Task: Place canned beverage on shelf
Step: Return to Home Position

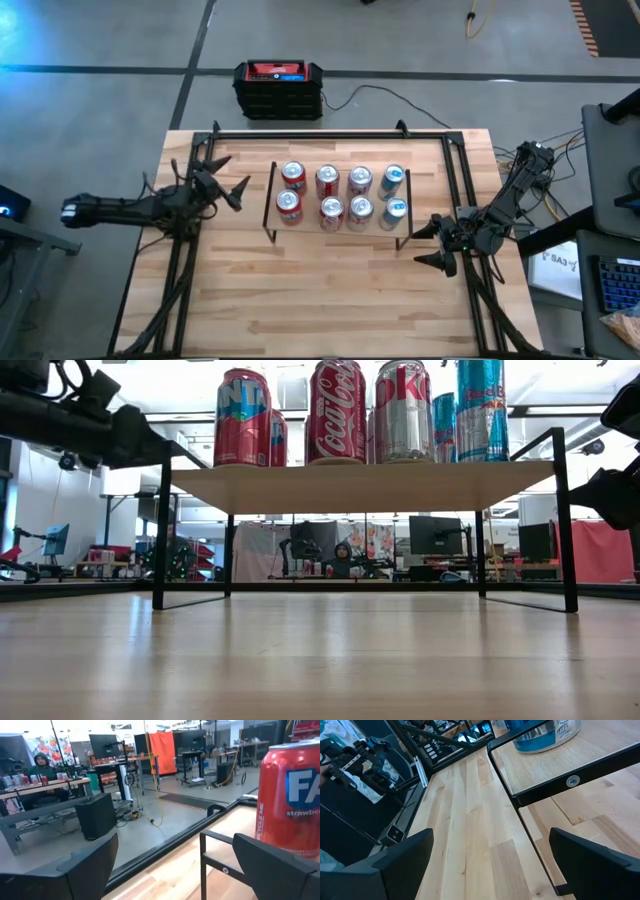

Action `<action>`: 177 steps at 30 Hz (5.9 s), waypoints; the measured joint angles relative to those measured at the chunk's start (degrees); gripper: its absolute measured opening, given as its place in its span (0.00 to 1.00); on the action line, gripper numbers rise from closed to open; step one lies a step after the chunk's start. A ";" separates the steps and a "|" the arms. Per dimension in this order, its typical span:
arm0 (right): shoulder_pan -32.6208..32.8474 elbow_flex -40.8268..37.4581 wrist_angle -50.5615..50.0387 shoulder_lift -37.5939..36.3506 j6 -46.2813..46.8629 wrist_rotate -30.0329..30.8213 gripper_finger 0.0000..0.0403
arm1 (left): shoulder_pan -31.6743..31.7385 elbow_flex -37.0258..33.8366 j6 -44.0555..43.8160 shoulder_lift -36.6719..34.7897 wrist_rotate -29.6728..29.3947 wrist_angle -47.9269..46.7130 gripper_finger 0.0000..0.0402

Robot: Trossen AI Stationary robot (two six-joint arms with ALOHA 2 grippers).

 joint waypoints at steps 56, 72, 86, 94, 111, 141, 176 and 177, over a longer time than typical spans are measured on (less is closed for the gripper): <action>-4.62 -0.66 1.40 -4.13 -0.02 0.02 0.95 | 0.00 -7.58 -1.14 -15.08 0.02 -3.63 0.94; -4.62 -0.72 1.51 -4.13 -0.02 0.02 0.95 | 0.00 -7.58 -1.14 -15.08 0.02 -3.62 0.94; -4.62 -0.74 1.62 -4.13 -0.02 0.02 0.95 | 0.00 -7.56 -1.14 -15.08 0.02 -3.62 0.94; -4.62 -0.74 1.63 -4.13 -0.02 0.02 0.95 | 0.00 -7.56 -1.14 -15.08 0.02 -3.62 0.94; -4.62 -0.74 1.64 -4.17 -0.02 0.02 0.95 | 0.00 -7.56 -1.15 -15.08 0.02 -3.62 0.94; -15.75 -0.76 1.66 -4.22 -0.06 -0.17 0.95 | 0.00 -7.53 -1.15 -15.08 0.02 -3.62 0.94; -16.36 -0.76 1.65 -4.22 -0.04 -0.02 0.95 | 0.00 -7.53 -1.15 -15.07 0.02 -3.62 0.94; -16.35 -0.76 1.66 -4.22 -0.04 -0.02 0.95 | 0.00 -7.53 -1.15 -15.07 0.02 -3.62 0.94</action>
